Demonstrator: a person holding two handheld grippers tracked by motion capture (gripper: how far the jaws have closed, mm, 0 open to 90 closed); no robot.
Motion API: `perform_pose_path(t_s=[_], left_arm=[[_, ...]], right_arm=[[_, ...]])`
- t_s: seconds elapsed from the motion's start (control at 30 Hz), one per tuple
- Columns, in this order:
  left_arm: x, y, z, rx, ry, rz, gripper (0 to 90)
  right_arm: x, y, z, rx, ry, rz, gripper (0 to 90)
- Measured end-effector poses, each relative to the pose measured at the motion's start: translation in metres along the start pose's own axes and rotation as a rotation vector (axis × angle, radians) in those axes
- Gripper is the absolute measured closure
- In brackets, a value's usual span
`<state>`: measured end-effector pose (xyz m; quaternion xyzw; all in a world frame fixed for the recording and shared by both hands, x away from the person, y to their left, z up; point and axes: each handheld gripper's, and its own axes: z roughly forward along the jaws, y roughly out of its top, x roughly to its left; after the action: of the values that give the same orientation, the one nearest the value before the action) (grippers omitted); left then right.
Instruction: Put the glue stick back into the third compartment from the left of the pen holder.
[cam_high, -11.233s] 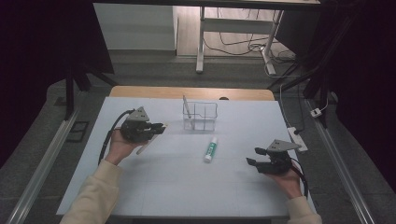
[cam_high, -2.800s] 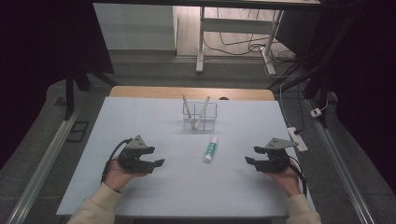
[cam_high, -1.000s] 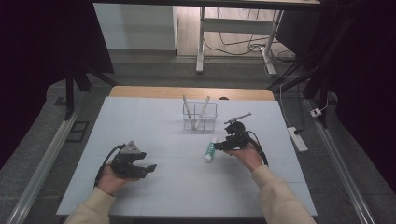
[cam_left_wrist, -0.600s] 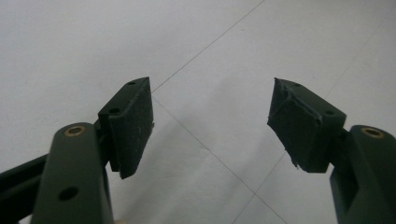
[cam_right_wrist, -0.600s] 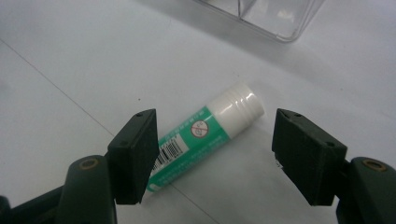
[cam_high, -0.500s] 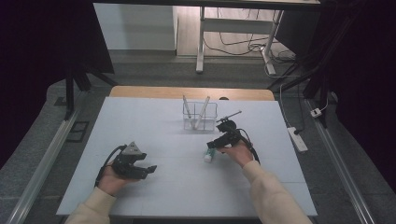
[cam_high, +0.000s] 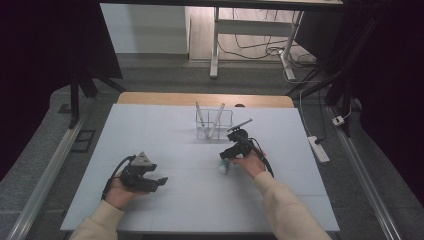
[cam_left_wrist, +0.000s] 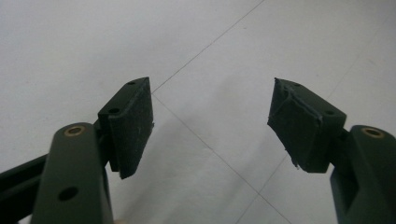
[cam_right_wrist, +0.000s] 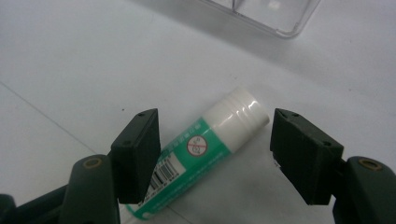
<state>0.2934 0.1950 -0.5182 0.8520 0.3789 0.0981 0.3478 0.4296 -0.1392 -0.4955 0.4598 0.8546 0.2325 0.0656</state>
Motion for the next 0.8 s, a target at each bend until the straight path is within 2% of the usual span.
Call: perform_pose_path(t_s=[0.17, 0.27, 0.3, 0.37, 0.47, 0.53, 0.8], left_arm=[[-0.0001, -0.0003, 0.0, 0.0, 0.002, 0.0, 30.5], [0.0005, -0.0004, 0.0003, -0.001, 0.002, -0.002, 30.5], [0.0007, -0.0005, 0.0005, 0.001, 0.003, -0.002, 30.5], [0.0005, -0.0006, 0.0004, 0.001, 0.003, -0.001, 30.5], [0.0003, -0.0006, 0.0, 0.001, 0.005, 0.001, 30.5], [0.0003, -0.0007, 0.0003, 0.001, 0.005, 0.001, 30.5], [0.0017, -0.0011, -0.0003, -0.001, 0.007, -0.004, 30.5]], right_arm=[[0.0008, 0.001, 0.0062, 0.021, -0.004, 0.018, 33.9], [0.0027, 0.0009, 0.0066, 0.023, -0.005, 0.011, 36.3], [0.0033, 0.0011, 0.0063, 0.029, -0.003, 0.007, 38.9], [0.0044, 0.0011, 0.0064, 0.04, 0.009, -0.011, 52.2], [0.0071, 0.0008, 0.0085, 0.059, -0.006, -0.025, 57.0], [0.0081, 0.0009, 0.0086, 0.059, -0.023, -0.042, 64.3], [0.0078, 0.0016, 0.0081, 0.069, -0.021, -0.069, 64.8]])
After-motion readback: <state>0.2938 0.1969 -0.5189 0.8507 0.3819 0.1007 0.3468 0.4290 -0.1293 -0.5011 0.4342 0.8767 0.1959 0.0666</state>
